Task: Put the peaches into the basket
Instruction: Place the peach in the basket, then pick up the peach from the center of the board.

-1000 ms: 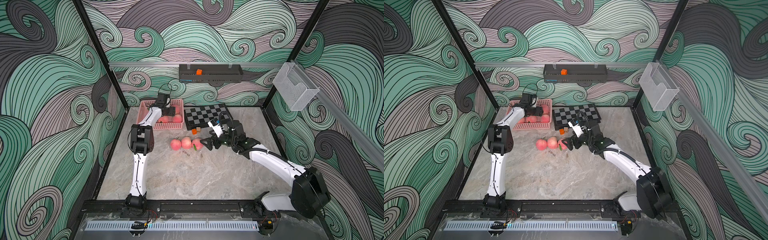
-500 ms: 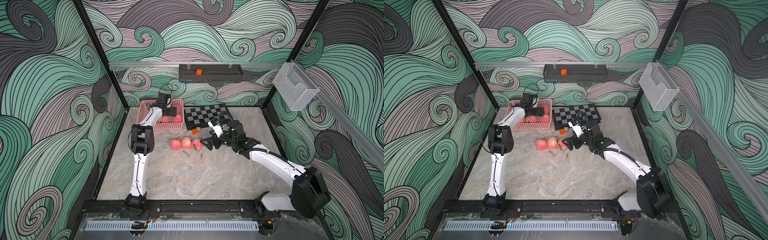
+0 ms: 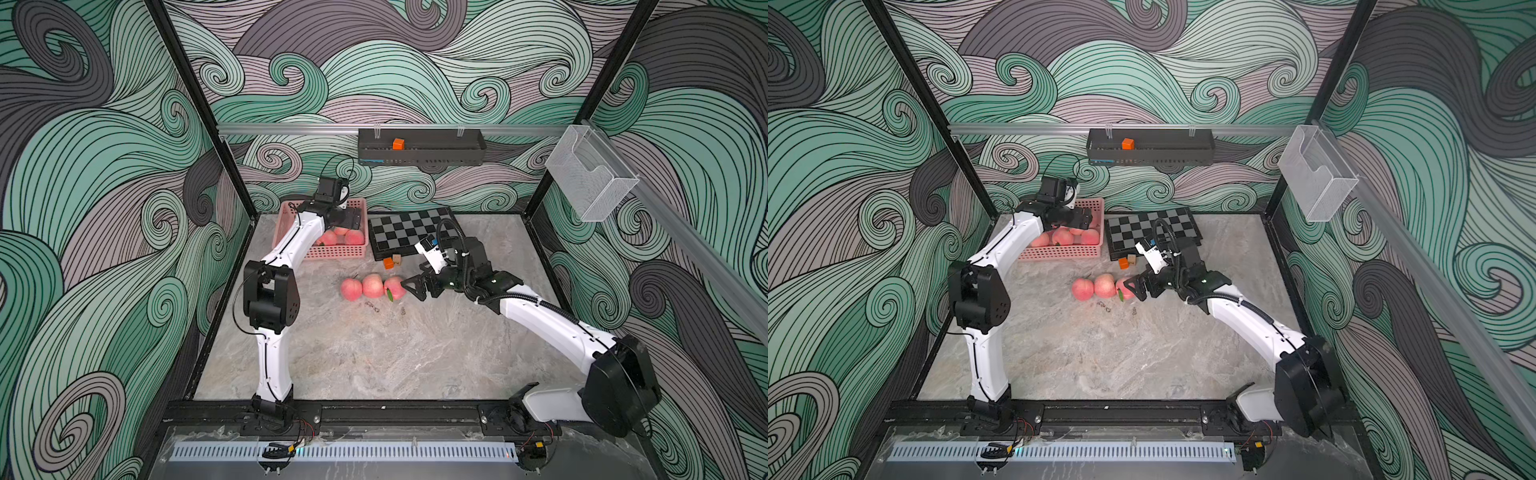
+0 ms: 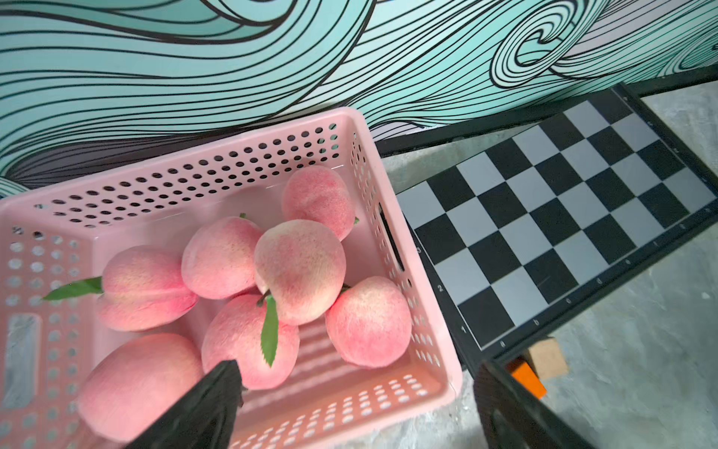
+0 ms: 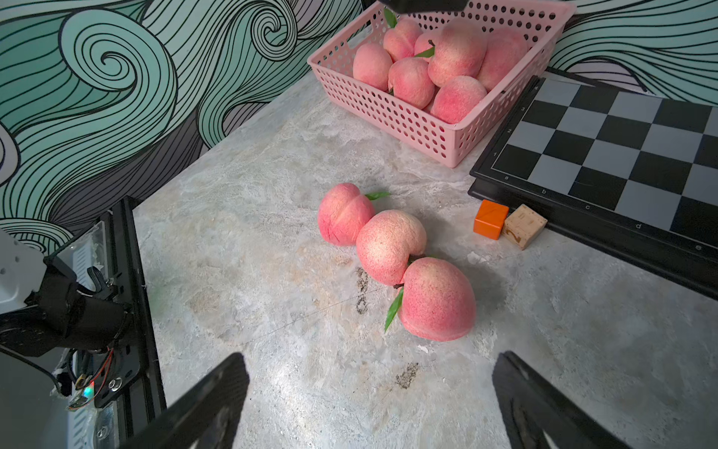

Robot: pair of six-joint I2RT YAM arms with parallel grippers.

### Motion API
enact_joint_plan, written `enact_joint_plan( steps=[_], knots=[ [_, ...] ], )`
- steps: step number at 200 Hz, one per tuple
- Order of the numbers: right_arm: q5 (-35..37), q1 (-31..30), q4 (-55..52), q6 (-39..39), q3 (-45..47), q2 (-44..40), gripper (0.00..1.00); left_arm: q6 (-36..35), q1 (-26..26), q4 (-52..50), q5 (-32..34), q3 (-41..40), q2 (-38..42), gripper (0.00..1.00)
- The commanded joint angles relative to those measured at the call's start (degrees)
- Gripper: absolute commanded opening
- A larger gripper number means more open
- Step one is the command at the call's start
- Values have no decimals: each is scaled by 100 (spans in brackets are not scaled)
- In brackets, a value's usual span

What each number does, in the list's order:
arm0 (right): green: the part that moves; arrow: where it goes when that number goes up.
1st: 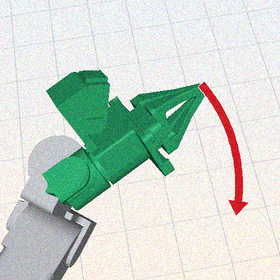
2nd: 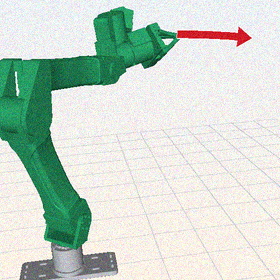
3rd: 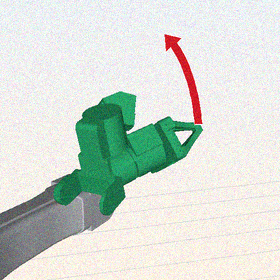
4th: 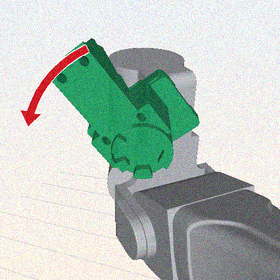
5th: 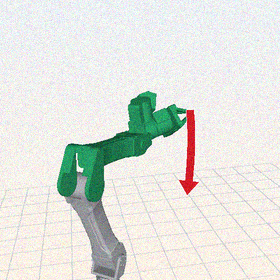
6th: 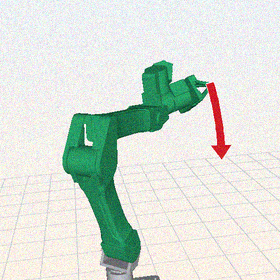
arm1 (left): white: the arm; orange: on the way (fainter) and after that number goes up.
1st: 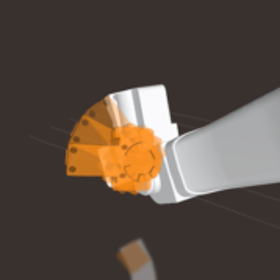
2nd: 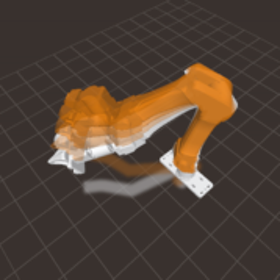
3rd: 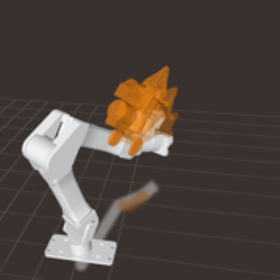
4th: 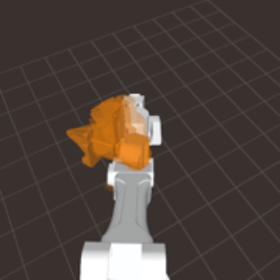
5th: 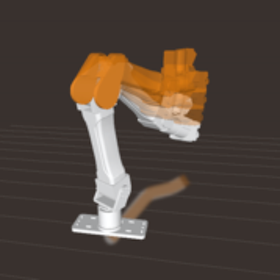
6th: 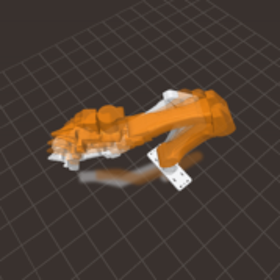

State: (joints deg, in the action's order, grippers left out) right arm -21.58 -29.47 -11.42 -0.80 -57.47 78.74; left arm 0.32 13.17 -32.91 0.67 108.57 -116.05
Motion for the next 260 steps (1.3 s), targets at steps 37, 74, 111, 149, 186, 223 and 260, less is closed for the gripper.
enact_joint_plan(
  steps=[37, 74, 111, 149, 186, 223, 260],
  knots=[
    [-13, -137, -168, 106, -97, 37, 99, 1006, 154, -652, 66, -1686, 1767, 94],
    [-3, -193, -98, 104, -157, 344, 99, 1406, 342, -832, -494, -2958, 2861, 94],
    [118, -190, 15, 185, -176, 642, 99, 1575, 473, -1123, -1173, -3790, 3642, 94],
    [115, -195, 169, 159, -247, 1097, 99, 1848, 536, -1067, -2222, -4317, 4041, 93],
    [111, -192, 364, 141, -312, 1522, 99, 1958, 728, -977, -2818, -4579, 4383, 93],
    [159, -194, 476, 134, -476, 1958, 99, 1950, 763, -948, -3200, -4626, 4547, 93],
    [170, -195, 562, 80, -744, 2395, 98, 1858, 757, -796, -3206, -4771, 4478, 93]
  ],
)
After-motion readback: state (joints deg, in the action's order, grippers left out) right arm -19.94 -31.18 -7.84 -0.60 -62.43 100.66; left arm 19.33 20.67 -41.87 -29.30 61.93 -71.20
